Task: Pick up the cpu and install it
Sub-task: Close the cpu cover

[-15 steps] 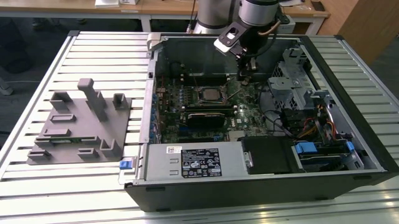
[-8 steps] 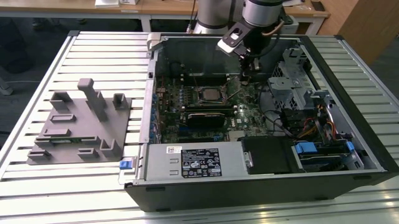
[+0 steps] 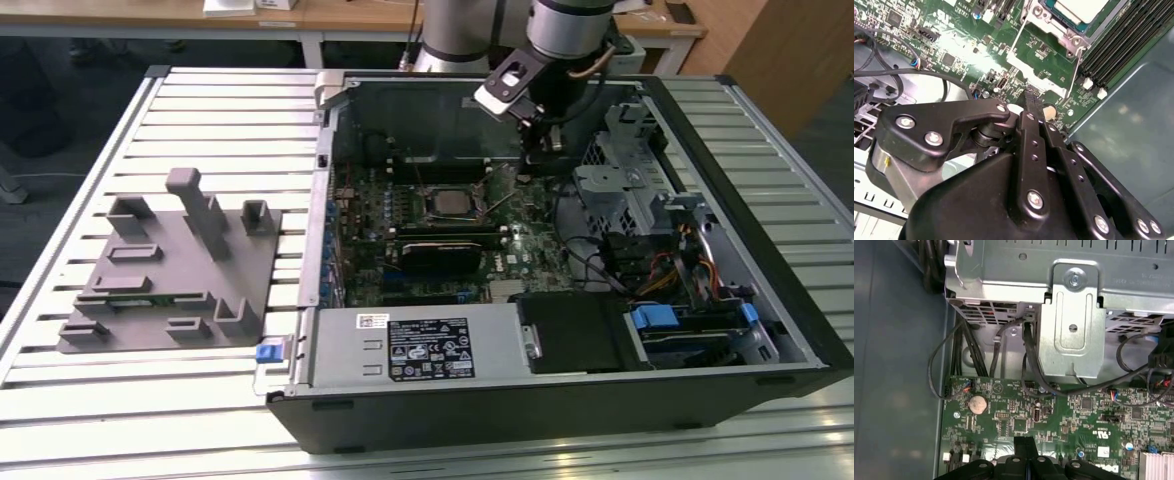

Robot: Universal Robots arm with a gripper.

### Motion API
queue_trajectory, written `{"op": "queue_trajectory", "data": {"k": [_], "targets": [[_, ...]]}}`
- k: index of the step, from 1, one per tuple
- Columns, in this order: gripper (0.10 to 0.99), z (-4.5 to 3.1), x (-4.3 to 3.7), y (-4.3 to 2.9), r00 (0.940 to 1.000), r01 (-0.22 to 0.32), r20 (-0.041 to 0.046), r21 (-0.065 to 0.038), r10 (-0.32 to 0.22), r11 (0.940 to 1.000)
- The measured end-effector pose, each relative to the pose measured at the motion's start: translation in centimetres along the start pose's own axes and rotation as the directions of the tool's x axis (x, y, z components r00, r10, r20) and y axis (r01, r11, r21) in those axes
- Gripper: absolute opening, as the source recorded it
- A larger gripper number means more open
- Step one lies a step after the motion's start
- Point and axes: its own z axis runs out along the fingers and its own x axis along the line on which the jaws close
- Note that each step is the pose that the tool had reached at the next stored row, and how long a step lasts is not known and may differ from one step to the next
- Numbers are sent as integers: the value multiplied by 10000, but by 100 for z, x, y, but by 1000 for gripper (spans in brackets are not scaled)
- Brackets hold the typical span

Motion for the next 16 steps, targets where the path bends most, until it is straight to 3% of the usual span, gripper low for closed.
{"op": "queue_trajectory", "data": {"k": [14, 16], "targets": [[106, 132, 50, 17, 9999, -118, 7, 20, 118, 9999], [106, 126, 50, 17, 9999, -120, 3, 119, 120, 9999]]}}
